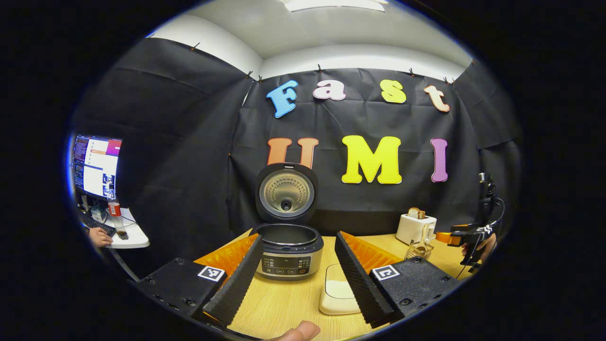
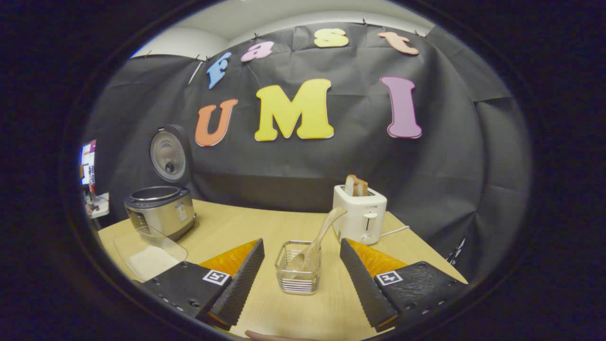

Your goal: Close the left gripper, press the button to open the rice cooker; take a wooden spoon from the chopstick holder with the right hand, scoop a spoonful of rice and pour it into the rice cooker, then put the wooden spoon back into the chopstick holder.

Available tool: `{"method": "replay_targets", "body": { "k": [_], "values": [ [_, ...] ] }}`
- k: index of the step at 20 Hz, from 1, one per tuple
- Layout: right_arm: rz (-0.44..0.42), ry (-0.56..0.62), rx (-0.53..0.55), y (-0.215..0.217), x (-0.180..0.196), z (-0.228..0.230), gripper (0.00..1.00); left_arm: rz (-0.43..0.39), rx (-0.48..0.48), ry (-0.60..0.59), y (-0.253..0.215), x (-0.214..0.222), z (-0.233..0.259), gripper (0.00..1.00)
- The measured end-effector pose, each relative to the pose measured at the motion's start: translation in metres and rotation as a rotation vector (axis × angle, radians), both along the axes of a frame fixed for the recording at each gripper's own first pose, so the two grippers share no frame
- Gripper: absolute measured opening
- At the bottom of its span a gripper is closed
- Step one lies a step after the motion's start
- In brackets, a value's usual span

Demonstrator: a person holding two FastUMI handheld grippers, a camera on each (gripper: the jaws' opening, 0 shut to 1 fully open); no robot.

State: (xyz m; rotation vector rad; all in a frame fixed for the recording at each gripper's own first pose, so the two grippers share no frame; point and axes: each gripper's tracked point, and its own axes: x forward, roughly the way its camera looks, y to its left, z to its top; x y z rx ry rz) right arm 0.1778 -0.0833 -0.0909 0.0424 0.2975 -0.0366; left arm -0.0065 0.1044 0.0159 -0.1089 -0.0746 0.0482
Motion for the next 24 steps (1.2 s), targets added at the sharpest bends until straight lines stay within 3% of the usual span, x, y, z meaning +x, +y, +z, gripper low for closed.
{"method": "replay_targets", "body": {
  "k": [3, 7, 11, 12, 14, 16, 17, 18, 19, 22, 24],
  "values": [
    [0.008, 0.107, 0.028, -0.015, 0.04, -0.021, 0.96, 0.058, 0.001, 0.047, 0.021, 0.008, -0.016, 0.97],
    [0.005, 0.186, 0.099, -0.019, 0.084, -0.035, 0.95, 0.041, -0.032, 0.099, 0.018, 0.016, -0.033, 0.98],
    [-0.016, 0.256, 0.167, -0.019, 0.12, -0.05, 0.92, 0.037, 0.011, 0.132, 0.011, 0.023, -0.043, 0.98],
    [-0.023, 0.266, 0.19, -0.019, 0.127, -0.052, 0.96, 0.039, 0.029, 0.132, 0.01, 0.024, -0.044, 0.98],
    [-0.048, 0.289, 0.261, -0.021, 0.135, -0.058, 0.92, 0.069, 0.053, 0.116, 0.013, 0.025, -0.041, 0.98],
    [-0.076, 0.304, 0.335, -0.023, 0.143, -0.061, 0.78, 0.076, 0.055, 0.113, 0.011, 0.026, -0.042, 0.98],
    [-0.09, 0.313, 0.361, -0.025, 0.146, -0.064, 0.66, 0.07, 0.05, 0.111, 0.009, 0.026, -0.042, 0.98],
    [-0.112, 0.328, 0.369, -0.029, 0.147, -0.067, 0.6, 0.064, 0.046, 0.112, 0.008, 0.027, -0.043, 0.98],
    [-0.131, 0.349, 0.369, -0.031, 0.147, -0.073, 0.43, 0.06, 0.044, 0.117, 0.008, 0.029, -0.043, 0.98],
    [-0.119, 0.364, 0.395, -0.023, 0.148, -0.072, 0.17, 0.05, 0.041, 0.13, 0.007, 0.031, -0.046, 0.98],
    [-0.11, 0.36, 0.364, -0.023, 0.147, -0.072, 0.15, 0.049, 0.034, 0.136, 0.008, 0.032, -0.047, 0.98]
  ]
}}
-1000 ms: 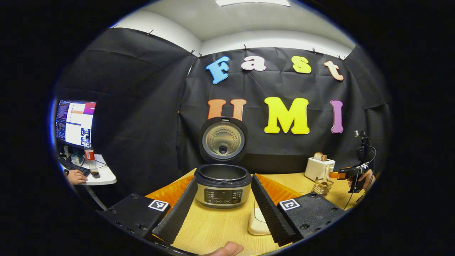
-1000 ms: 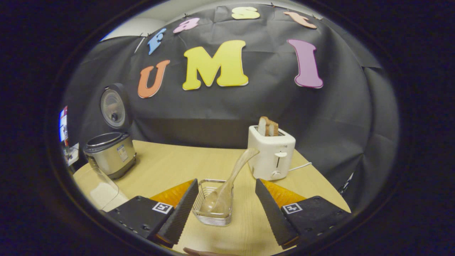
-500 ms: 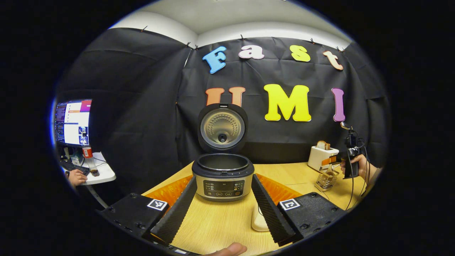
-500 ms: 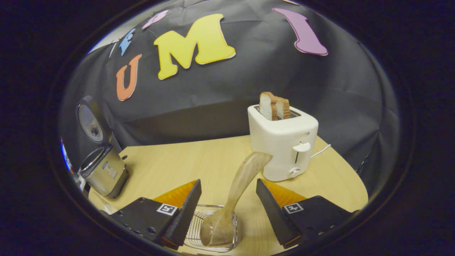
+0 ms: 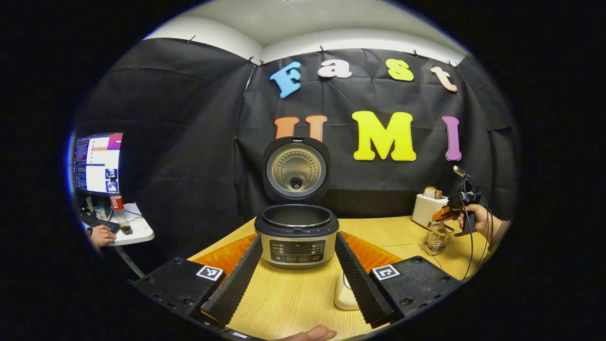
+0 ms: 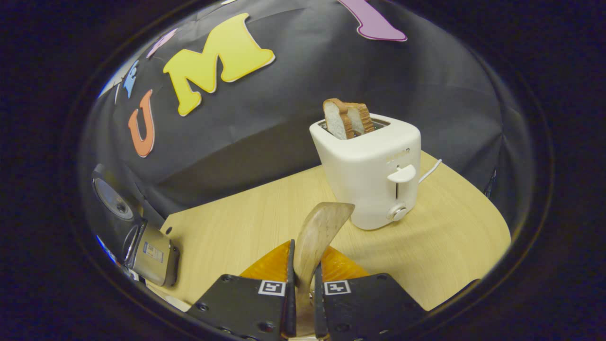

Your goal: Close the left gripper, press the button to open the rice cooker; take a wooden spoon from the chopstick holder with the right hand, scoop a spoonful of rice and pour it into the rice cooker, then put the wooden spoon back into the chopstick holder.

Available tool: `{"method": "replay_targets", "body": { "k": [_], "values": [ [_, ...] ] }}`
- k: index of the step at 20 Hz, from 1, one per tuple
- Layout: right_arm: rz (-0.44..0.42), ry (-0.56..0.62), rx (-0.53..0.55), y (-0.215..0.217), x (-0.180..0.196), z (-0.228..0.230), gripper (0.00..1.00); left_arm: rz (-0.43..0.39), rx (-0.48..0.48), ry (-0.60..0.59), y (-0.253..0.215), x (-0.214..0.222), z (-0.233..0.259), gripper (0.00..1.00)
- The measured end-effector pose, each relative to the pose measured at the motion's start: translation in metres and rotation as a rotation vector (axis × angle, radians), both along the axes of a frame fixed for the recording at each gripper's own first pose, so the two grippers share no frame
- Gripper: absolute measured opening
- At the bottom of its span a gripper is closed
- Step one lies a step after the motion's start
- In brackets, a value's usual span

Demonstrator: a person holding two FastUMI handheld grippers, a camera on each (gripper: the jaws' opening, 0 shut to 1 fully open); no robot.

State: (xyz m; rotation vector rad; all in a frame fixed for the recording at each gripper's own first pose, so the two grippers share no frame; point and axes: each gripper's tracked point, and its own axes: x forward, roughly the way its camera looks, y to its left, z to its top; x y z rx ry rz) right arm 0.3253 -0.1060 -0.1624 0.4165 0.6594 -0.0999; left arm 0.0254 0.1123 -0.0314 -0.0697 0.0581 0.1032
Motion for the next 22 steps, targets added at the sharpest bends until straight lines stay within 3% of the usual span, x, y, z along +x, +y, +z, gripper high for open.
{"method": "replay_targets", "body": {
  "k": [3, 7, 8, 10, 16, 22],
  "values": [
    [0.043, -0.032, 0.043, 0.006, 0.0, 0.005, 0.14, -0.003, 0.006, -0.005, -0.001, -0.001, 0.002, 0.98],
    [0.017, 0.031, 0.058, 0.002, -0.013, -0.002, 0.14, -0.015, 0.008, -0.022, -0.003, -0.005, 0.009, 0.98],
    [0.01, 0.022, 0.045, 0.002, -0.013, 0.002, 0.07, -0.013, 0.014, -0.024, -0.002, -0.005, 0.01, 0.98],
    [0.023, 0.006, -0.01, 0.006, -0.019, 0.012, 0.01, -0.011, 0.022, -0.027, -0.001, -0.007, 0.012, 0.98],
    [0.074, -0.136, -0.257, 0.027, -0.042, 0.084, 0.01, -0.026, 0.005, -0.034, 0.0, -0.01, 0.016, 0.98],
    [0.116, -0.226, -0.273, 0.082, -0.078, 0.156, 0.01, -0.041, -0.011, -0.045, 0.004, -0.019, 0.024, 0.98]
  ]
}}
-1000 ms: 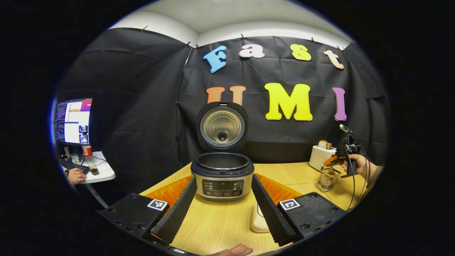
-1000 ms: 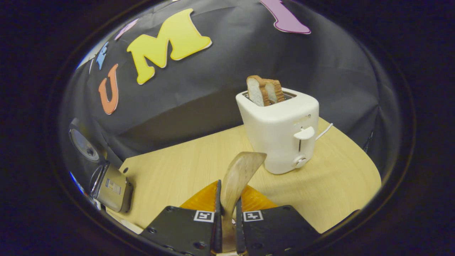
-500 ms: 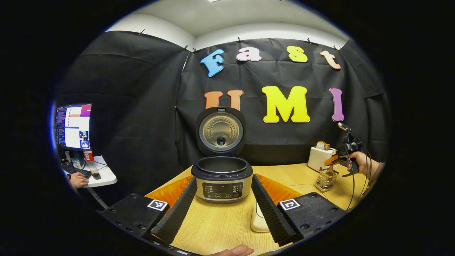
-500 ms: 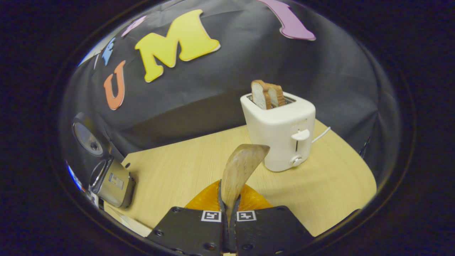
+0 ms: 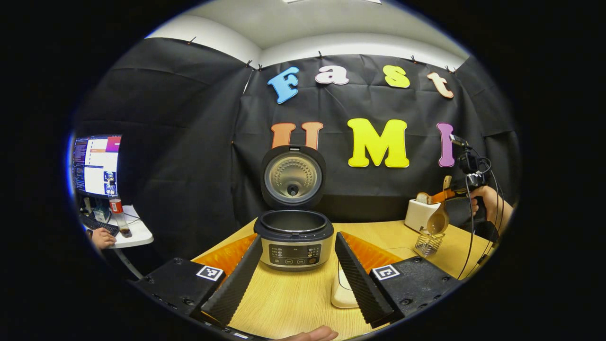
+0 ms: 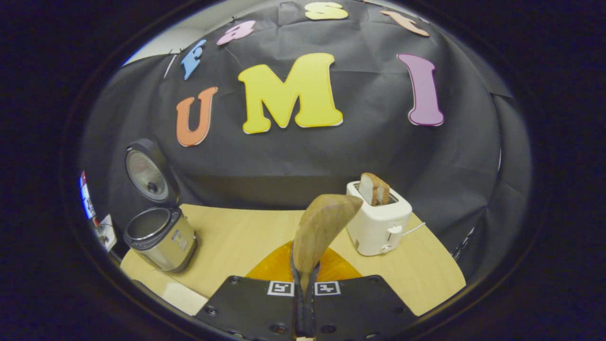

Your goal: Close the left gripper, press the button to open the rice cooker; take a wooden spoon from the chopstick holder with the right hand, scoop a spoonful of rice and pour it into the rice cooker, then put the wooden spoon back into the chopstick holder.

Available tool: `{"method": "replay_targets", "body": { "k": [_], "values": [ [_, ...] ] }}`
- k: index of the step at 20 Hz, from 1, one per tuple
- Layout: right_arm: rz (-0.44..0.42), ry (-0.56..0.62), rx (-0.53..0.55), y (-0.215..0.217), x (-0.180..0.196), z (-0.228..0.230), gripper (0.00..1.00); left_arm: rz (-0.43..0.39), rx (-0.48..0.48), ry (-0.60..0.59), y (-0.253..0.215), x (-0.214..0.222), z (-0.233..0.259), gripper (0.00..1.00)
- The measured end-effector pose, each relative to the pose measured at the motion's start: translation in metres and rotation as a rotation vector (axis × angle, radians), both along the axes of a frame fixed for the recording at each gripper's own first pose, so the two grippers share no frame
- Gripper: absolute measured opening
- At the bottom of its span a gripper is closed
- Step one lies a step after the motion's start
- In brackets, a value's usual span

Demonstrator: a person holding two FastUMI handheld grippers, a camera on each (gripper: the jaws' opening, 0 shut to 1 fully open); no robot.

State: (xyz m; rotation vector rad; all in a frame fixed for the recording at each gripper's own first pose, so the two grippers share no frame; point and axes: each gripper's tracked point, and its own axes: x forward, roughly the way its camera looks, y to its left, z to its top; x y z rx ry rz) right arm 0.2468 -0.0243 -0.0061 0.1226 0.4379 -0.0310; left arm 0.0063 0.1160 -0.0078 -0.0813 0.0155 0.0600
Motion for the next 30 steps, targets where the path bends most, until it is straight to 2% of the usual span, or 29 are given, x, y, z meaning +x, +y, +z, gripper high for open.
{"method": "replay_targets", "body": {
  "k": [3, 7, 11, 13, 16, 22, 26, 30],
  "values": [
    [0.045, -0.023, 0.016, 0.042, -0.019, 0.02, 0.01, -0.011, -0.014, -0.001, 0.004, -0.002, 0.003, 0.98],
    [0.116, -0.014, 0.041, 0.111, -0.042, 0.022, 0.01, -0.012, -0.015, 0.002, 0.009, -0.005, 0.004, 0.98],
    [0.141, 0.001, 0.026, 0.162, -0.056, 0.002, 0.01, -0.023, 0.014, 0.012, 0.009, -0.007, 0.002, 0.98],
    [0.138, 0.034, 0.051, 0.18, -0.062, -0.017, 0.01, -0.03, 0.01, 0.01, 0.008, -0.007, 0.002, 0.98],
    [0.125, 0.06, 0.06, 0.197, -0.068, -0.046, 0.01, -0.046, -0.002, 0.004, 0.005, -0.008, 0.005, 0.98],
    [0.017, 0.06, -0.073, 0.195, -0.078, -0.098, 0.01, -0.05, 0.004, 0.005, 0.007, -0.008, 0.004, 0.98],
    [-0.004, 0.057, -0.146, 0.194, -0.08, -0.109, 0.01, -0.058, 0.006, 0.012, 0.005, -0.007, 0.002, 0.98],
    [-0.001, 0.056, -0.107, 0.217, -0.097, -0.117, 0.01, -0.061, 0.016, 0.022, 0.003, -0.005, -0.002, 0.98]
  ]
}}
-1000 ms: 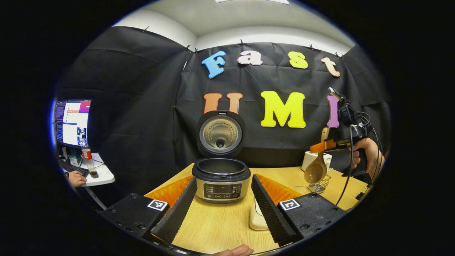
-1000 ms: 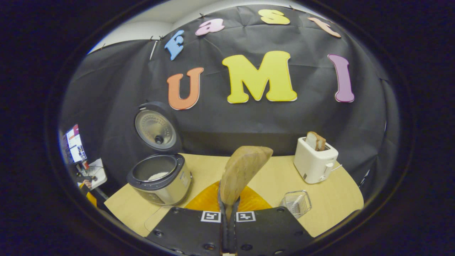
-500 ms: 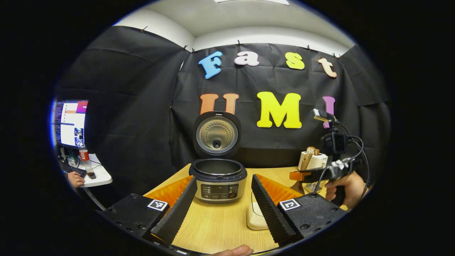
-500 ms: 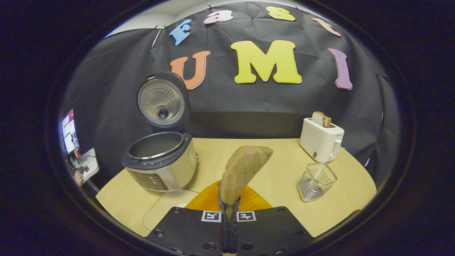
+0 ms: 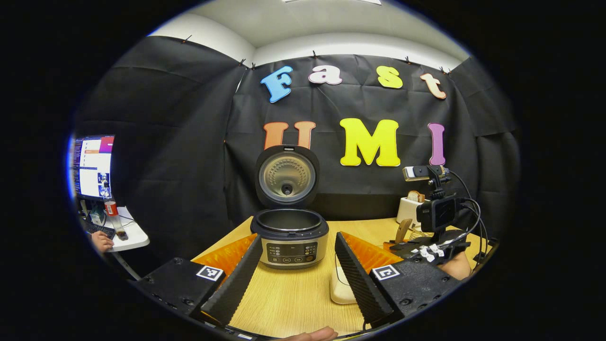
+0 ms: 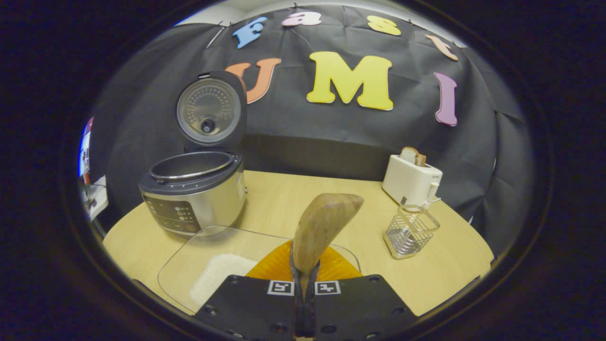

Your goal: Close the left gripper, press the button to open the rice cooker; take a wooden spoon from the chopstick holder with the right hand, scoop a spoonful of rice and pour it into the rice cooker, then put the wooden spoon back into the chopstick holder.

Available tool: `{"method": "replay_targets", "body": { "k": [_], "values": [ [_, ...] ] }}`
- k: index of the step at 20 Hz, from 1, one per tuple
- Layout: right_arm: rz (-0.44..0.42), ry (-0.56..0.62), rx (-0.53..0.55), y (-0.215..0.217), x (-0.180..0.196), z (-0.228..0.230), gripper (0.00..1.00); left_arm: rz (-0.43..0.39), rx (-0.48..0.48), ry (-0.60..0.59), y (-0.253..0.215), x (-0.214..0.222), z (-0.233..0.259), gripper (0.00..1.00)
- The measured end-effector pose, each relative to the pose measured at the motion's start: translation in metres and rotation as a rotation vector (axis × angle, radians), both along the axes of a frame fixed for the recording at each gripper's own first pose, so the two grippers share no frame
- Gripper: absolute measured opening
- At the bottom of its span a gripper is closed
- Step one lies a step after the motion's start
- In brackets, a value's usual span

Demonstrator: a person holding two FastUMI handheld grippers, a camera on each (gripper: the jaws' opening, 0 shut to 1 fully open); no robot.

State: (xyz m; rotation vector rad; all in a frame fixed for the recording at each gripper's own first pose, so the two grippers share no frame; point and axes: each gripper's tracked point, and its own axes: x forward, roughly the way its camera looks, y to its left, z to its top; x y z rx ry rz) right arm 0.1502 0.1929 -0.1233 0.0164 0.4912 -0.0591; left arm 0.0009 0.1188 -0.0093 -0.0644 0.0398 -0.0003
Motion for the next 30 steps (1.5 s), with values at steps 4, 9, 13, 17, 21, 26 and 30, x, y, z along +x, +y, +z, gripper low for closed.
{"method": "replay_targets", "body": {
  "k": [4, 9, 13, 17, 21, 26, 30],
  "values": [
    [0.016, -0.009, 0.056, 0.032, -0.012, 0.002, 0.01, -0.016, -0.009, 0.008, -0.006, 0.001, -0.001, 0.98],
    [-0.053, 0.027, 0.217, 0.052, -0.014, 0.0, 0.01, -0.034, -0.005, -0.003, -0.011, -0.001, 0.002, 0.98],
    [-0.161, 0.028, 0.471, 0.036, -0.013, -0.004, 0.01, -0.037, -0.012, 0.004, -0.01, 0.001, -0.001, 0.98],
    [-0.205, 0.045, 0.726, 0.025, -0.012, -0.015, 0.01, -0.038, -0.022, 0.02, -0.011, 0.005, -0.005, 0.98],
    [-0.192, 0.049, 0.752, 0.019, -0.009, -0.017, 0.01, -0.03, -0.009, 0.027, -0.009, 0.006, -0.008, 0.98],
    [-0.228, 0.1, 0.847, 0.0, -0.002, -0.034, 0.0, -0.023, -0.032, 0.032, -0.006, 0.008, -0.011, 0.98],
    [-0.193, 0.098, 0.925, 0.003, -0.003, -0.028, 0.01, -0.026, -0.036, 0.048, -0.009, 0.01, -0.014, 0.98]
  ]
}}
